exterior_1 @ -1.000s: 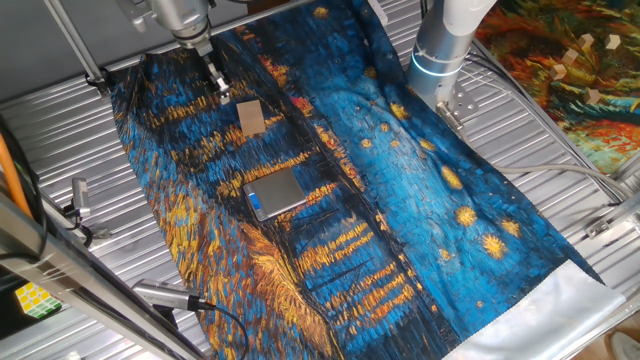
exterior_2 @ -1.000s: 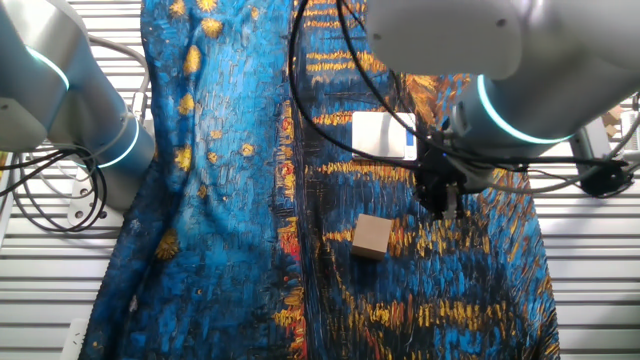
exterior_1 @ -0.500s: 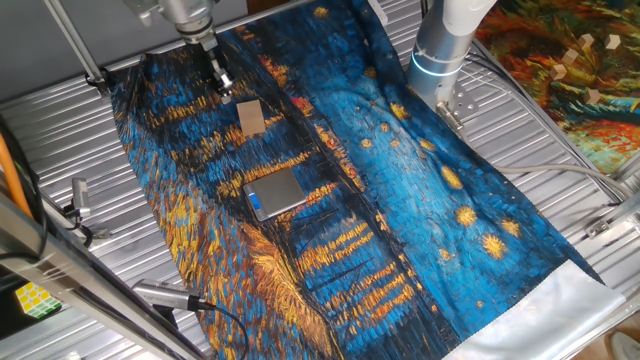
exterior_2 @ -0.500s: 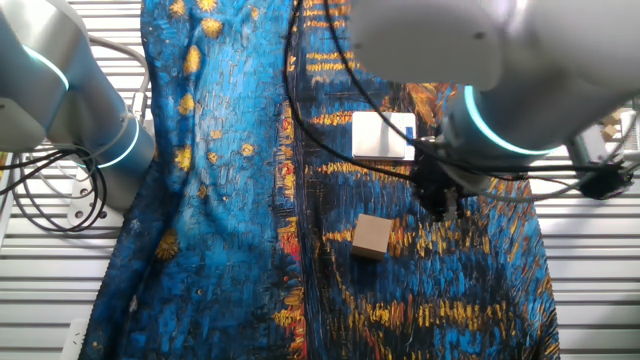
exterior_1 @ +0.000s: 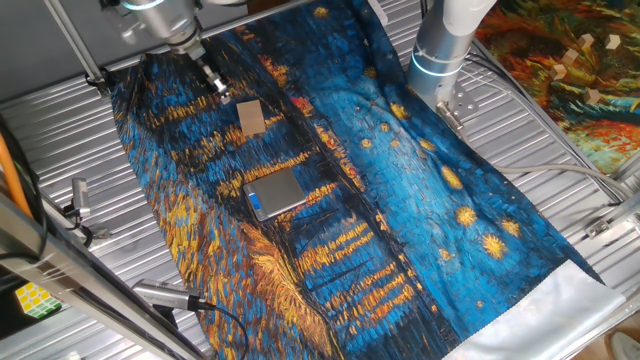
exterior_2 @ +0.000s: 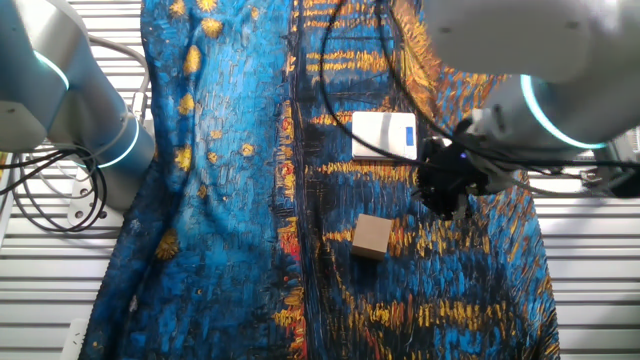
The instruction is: Place the block on the scale
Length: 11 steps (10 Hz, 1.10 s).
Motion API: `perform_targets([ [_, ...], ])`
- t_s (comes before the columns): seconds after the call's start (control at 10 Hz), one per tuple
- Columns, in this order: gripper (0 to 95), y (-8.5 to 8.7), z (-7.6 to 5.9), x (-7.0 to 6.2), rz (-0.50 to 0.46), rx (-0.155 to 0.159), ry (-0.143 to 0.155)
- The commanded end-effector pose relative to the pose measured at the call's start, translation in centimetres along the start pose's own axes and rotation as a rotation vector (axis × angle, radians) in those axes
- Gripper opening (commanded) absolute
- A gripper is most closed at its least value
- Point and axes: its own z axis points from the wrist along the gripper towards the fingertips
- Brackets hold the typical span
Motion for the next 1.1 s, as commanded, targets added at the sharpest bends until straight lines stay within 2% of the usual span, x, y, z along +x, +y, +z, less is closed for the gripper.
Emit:
perform_targets([
  [0.1, 0.0, 0.0, 0.0, 0.2, 0.152, -0.032, -0.065],
  [0.4, 0.0, 0.0, 0.0, 0.2, 0.144, -0.031, -0.063],
  [0.6, 0.0, -0.9, 0.1, 0.7, 0.121, -0.003, -0.053],
  [0.7, 0.0, -1.6, 1.0, 1.0, 0.1, 0.019, -0.057],
  [0.9, 0.0, -1.9, 2.5, 1.6, 0.095, 0.006, -0.063],
  [1.0, 0.0, -2.0, 3.0, 1.8, 0.098, 0.01, -0.067],
  [1.1, 0.0, -2.2, 3.8, 1.8, 0.098, 0.007, -0.086],
])
